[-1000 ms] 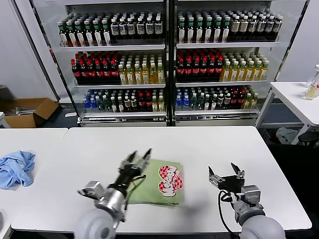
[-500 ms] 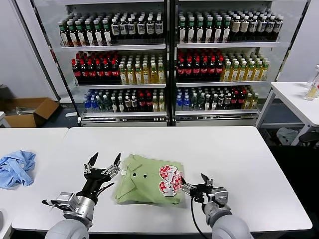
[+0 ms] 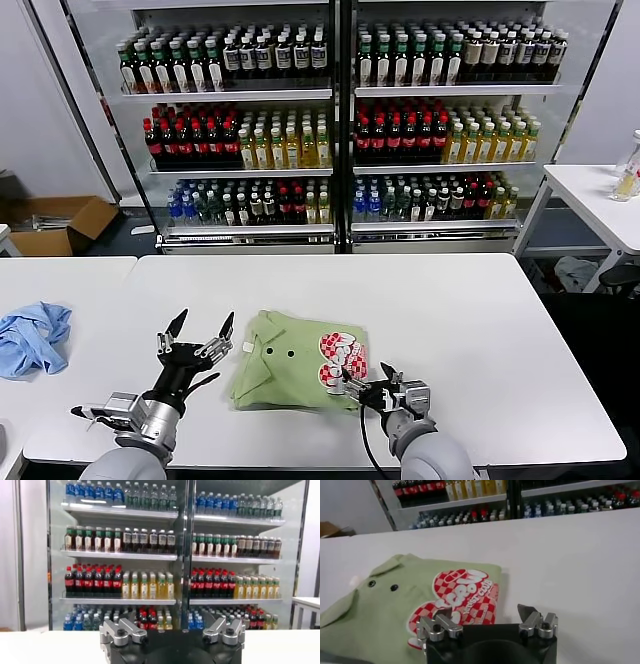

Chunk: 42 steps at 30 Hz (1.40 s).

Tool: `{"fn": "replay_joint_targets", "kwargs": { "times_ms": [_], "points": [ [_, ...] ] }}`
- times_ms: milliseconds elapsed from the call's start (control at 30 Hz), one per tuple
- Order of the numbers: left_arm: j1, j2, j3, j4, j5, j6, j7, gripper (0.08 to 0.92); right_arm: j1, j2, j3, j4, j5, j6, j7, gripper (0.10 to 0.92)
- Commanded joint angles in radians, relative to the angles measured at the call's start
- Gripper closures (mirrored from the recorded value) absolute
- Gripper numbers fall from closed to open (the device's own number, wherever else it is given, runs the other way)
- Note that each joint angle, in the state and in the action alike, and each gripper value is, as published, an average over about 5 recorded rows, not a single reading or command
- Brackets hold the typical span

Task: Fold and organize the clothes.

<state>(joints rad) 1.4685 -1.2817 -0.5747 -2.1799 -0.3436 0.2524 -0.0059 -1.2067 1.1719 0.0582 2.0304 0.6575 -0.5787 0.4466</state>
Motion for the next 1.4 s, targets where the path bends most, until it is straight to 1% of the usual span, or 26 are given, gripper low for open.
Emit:
{"fn": "replay_joint_targets", "kwargs": {
  "times_ms": [33,133,567,633,733,867,967,1100,1233,1400],
  "points": [
    [0.017,0.003,-0.015,-0.004,0.008,-0.002,0.009,0.177,0.024,0.01,-0.025,-0.049,0.038,0.001,0.0,0.211],
    [0.017,0.001,-0.014,-0.005,0.007,0.0,0.009,0.177,0.025,0.012,-0.024,-0.056,0.045,0.001,-0.003,0.266],
    [0.012,-0.002,-0.002,0.014,0.01,-0.007,0.008,0.177,0.029,0.04,-0.014,-0.069,0.04,0.01,-0.028,0.644],
    [0.009,0.0,0.0,0.022,0.016,-0.03,0.009,0.177,0.031,0.041,-0.007,-0.054,0.021,0.02,-0.032,0.696],
    [0.005,0.005,0.002,0.038,0.036,-0.071,0.018,0.177,0.038,0.024,0.027,0.013,0.0,0.019,-0.042,0.782],
    [0.003,0.005,0.013,0.062,0.081,-0.121,0.035,0.177,0.061,-0.039,0.108,0.083,-0.01,0.002,-0.084,0.891],
    [0.0,0.001,0.024,0.074,0.115,-0.151,0.047,0.177,0.077,-0.096,0.181,0.063,-0.018,0.0,-0.136,0.919],
    [-0.006,0.0,0.035,0.094,0.173,-0.188,0.06,0.177,0.065,-0.144,0.254,0.004,-0.066,0.0,-0.211,0.919],
    [-0.012,-0.002,0.041,0.114,0.224,-0.212,0.07,0.177,0.034,-0.133,0.263,-0.034,-0.129,0.012,-0.237,0.919],
    [-0.014,-0.014,0.05,0.123,0.243,-0.223,0.09,0.177,0.041,-0.09,0.237,-0.129,-0.271,0.11,-0.283,0.919]
  ]
}}
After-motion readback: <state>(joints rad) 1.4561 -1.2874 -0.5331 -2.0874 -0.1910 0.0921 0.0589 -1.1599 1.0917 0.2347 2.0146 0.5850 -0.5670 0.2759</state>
